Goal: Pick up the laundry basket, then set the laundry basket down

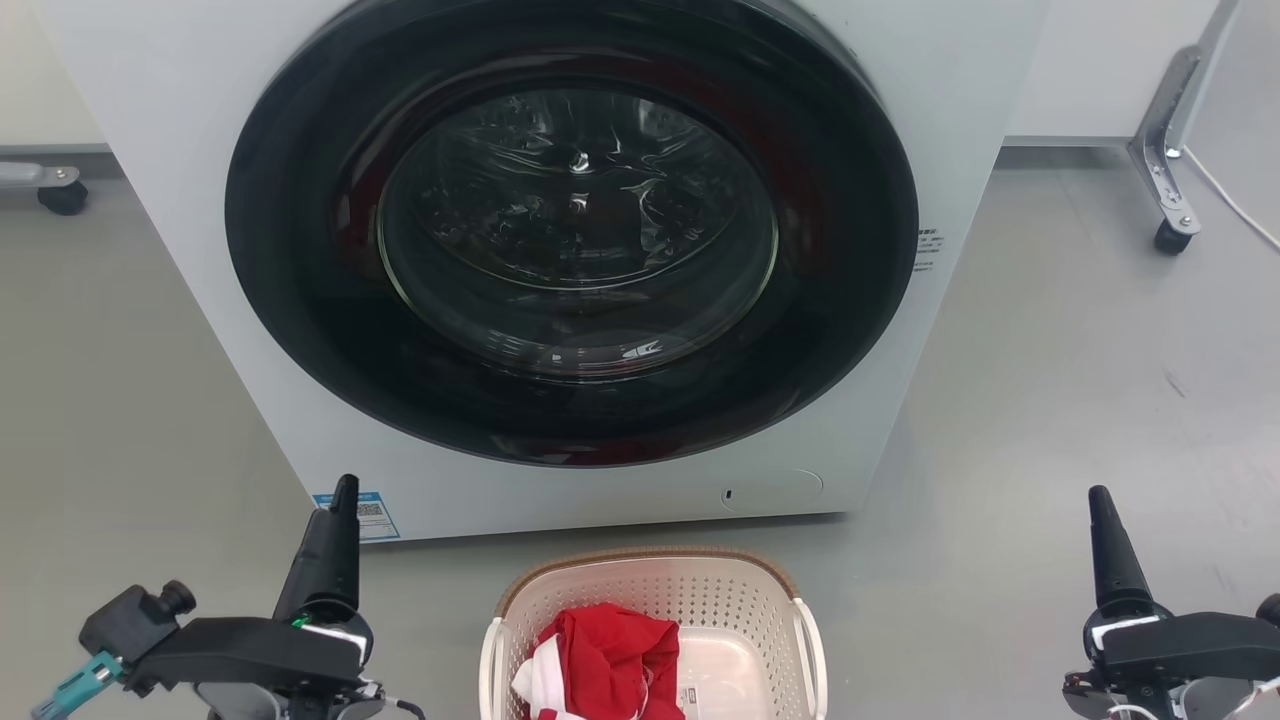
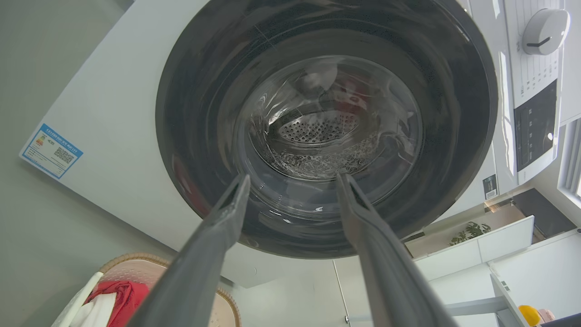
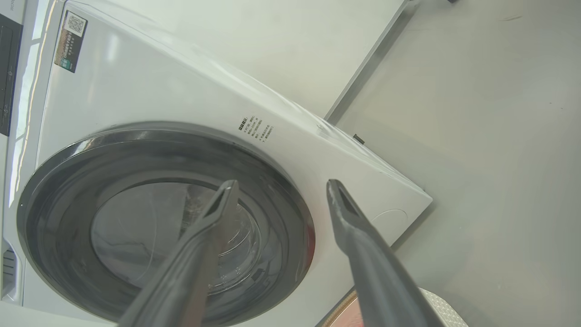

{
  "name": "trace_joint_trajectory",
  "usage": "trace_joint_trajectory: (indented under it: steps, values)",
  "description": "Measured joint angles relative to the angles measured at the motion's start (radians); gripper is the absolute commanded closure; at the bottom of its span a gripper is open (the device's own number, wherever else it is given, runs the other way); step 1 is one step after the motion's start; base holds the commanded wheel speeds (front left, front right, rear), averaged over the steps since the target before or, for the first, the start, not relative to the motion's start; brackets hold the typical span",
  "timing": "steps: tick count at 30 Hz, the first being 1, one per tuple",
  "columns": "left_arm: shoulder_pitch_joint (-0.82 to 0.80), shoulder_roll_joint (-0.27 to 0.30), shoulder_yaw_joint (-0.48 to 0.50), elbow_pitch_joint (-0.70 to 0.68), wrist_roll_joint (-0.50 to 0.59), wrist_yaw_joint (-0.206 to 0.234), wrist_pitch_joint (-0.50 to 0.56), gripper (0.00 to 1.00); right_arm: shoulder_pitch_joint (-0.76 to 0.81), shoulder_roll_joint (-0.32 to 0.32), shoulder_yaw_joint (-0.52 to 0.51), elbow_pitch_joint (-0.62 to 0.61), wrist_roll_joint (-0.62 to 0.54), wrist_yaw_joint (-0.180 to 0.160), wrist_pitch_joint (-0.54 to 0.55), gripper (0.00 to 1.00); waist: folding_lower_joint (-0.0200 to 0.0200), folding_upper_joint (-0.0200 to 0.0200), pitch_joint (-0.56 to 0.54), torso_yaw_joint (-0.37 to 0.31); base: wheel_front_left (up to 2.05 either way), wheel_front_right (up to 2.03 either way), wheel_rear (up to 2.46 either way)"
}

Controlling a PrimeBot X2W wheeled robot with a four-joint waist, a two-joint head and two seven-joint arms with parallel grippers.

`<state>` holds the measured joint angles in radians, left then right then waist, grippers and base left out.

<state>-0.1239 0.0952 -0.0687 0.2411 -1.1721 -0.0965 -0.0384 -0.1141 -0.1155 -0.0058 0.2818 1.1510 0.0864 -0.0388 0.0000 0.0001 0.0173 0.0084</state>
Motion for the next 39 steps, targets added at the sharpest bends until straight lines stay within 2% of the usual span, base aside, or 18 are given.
trace_joint_trajectory:
  steps: [9, 24, 26, 39]
  values:
    - [-0.002, 0.021, -0.049, -0.026, 0.147, 0.019, -0.030, 0.00, 0.000, -0.026, 0.051, -0.014, -0.156, -0.026, -0.028, 0.00, 0.0000, 0.0000, 0.000, 0.002, 0.00, 0.00, 0.00]
    - [-0.013, 0.055, -0.128, -0.065, 0.405, 0.076, -0.087, 0.00, 0.000, -0.059, 0.130, -0.024, -0.410, -0.069, -0.085, 0.00, 0.0000, 0.0000, 0.001, 0.002, 0.00, 0.00, 0.00]
    - [-0.013, 0.056, -0.144, -0.068, 0.458, 0.089, -0.100, 0.00, 0.000, -0.066, 0.148, -0.025, -0.470, -0.078, -0.100, 0.00, 0.0000, 0.0000, 0.003, 0.002, 0.00, 0.00, 0.00]
    - [-0.008, 0.061, -0.184, -0.065, 0.601, 0.124, -0.150, 0.00, 0.001, -0.080, 0.194, -0.027, -0.642, -0.097, -0.149, 0.00, 0.0000, 0.0000, 0.008, 0.008, 0.00, 0.00, 0.00]
